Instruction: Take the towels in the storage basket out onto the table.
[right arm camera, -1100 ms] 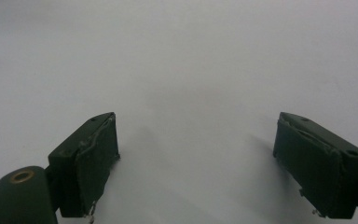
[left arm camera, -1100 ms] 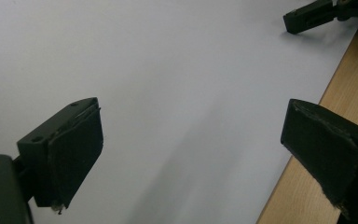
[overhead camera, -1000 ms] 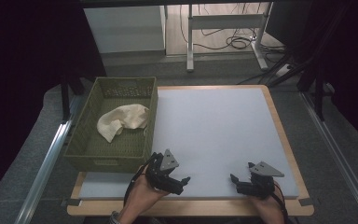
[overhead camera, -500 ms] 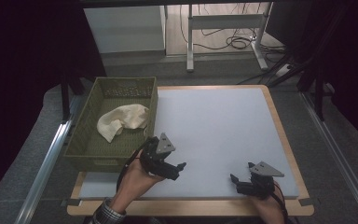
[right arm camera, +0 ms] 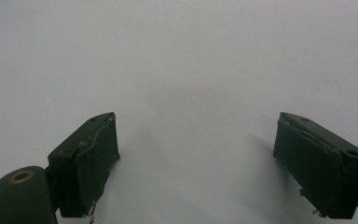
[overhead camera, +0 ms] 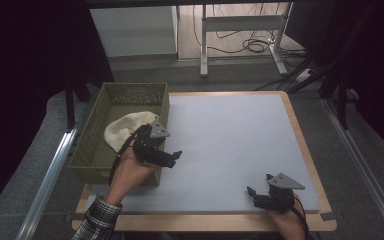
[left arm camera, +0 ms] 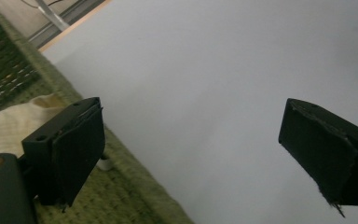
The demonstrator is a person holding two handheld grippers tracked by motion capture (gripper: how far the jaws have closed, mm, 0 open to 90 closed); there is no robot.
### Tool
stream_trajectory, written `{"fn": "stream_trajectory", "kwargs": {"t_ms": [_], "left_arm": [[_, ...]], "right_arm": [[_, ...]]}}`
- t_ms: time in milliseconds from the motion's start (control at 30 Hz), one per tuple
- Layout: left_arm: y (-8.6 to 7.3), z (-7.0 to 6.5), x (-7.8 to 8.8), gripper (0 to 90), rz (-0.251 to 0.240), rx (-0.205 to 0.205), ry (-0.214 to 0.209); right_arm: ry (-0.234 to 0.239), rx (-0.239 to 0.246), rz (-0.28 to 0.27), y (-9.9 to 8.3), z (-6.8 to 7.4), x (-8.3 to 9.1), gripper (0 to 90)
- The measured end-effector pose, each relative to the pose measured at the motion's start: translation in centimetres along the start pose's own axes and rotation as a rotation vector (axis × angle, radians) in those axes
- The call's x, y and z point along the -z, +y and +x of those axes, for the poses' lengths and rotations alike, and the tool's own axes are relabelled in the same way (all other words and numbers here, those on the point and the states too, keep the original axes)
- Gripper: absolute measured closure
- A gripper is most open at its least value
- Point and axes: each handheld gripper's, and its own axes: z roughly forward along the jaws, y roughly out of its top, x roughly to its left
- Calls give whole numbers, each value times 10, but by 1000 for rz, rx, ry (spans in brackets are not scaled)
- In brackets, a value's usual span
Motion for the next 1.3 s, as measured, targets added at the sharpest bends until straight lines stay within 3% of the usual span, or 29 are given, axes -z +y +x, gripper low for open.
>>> {"fn": "stream_trajectory", "kwargs": {"t_ms": [367, 467, 500, 800, 967, 1067, 1300], "left_arm": [[-2, 44, -4, 74, 21, 29, 45], [-5, 62, -9, 74, 25, 58, 53], [-5, 62, -9, 74, 25, 58, 53], [-7, 99, -18, 73, 60, 148, 88], [-11, 117, -23, 73, 96, 172, 118], [-19, 136, -27, 67, 125, 230, 152], [-34, 161, -40, 39, 192, 303, 166]], "right_arm": [[0, 2, 2, 0, 0, 0, 138], [1, 2, 0, 0, 0, 0, 138], [1, 2, 0, 0, 0, 0, 138], [1, 1, 1, 0, 0, 0, 138], [1, 1, 0, 0, 0, 0, 138], [1, 1, 0, 0, 0, 0, 138], [2, 3, 1, 0, 0, 0, 138]]}}
